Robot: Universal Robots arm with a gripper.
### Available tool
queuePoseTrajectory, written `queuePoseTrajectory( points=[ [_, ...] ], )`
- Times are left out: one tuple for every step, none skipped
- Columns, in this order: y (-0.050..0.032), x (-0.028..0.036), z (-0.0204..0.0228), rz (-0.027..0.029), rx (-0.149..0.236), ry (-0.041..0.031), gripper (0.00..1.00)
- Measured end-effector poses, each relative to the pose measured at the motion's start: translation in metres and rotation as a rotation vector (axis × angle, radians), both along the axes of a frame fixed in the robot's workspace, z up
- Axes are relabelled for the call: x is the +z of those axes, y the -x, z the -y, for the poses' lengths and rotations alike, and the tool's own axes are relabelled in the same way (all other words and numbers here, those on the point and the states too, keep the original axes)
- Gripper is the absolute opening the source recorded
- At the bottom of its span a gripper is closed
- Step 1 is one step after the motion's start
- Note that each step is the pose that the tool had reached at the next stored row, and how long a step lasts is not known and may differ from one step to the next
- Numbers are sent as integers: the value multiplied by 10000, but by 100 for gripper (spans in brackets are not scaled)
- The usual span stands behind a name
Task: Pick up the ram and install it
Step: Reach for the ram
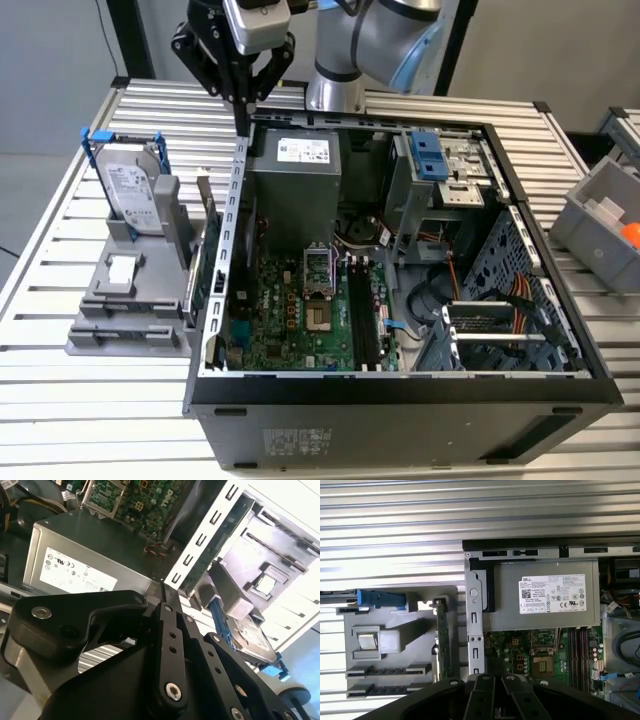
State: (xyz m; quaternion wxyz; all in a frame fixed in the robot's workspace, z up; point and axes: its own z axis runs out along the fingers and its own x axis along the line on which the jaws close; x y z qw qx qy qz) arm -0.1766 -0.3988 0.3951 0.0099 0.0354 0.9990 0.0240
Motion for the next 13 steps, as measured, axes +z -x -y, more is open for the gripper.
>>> queuePoseTrajectory(
  points=[
    [11,0,0,0,0,0,0],
    [23,0,0,1,0,0,0],
    [36,0,0,0,-1,0,0],
    [48,0,0,0,0,1,0],
    [63,0,0,0,-1,0,0],
    [75,0,0,0,0,0,0],
    [88,0,0,0,-1,1,0],
    [100,0,0,1,-1,-1,0],
    [112,0,0,0,-1,0,0],
    [123,0,0,0,0,0,0],
    [134,0,0,0,0,0,0],
    [147,0,0,0,0,0,0],
    [159,0,0,0,0,0,0]
  ],
)
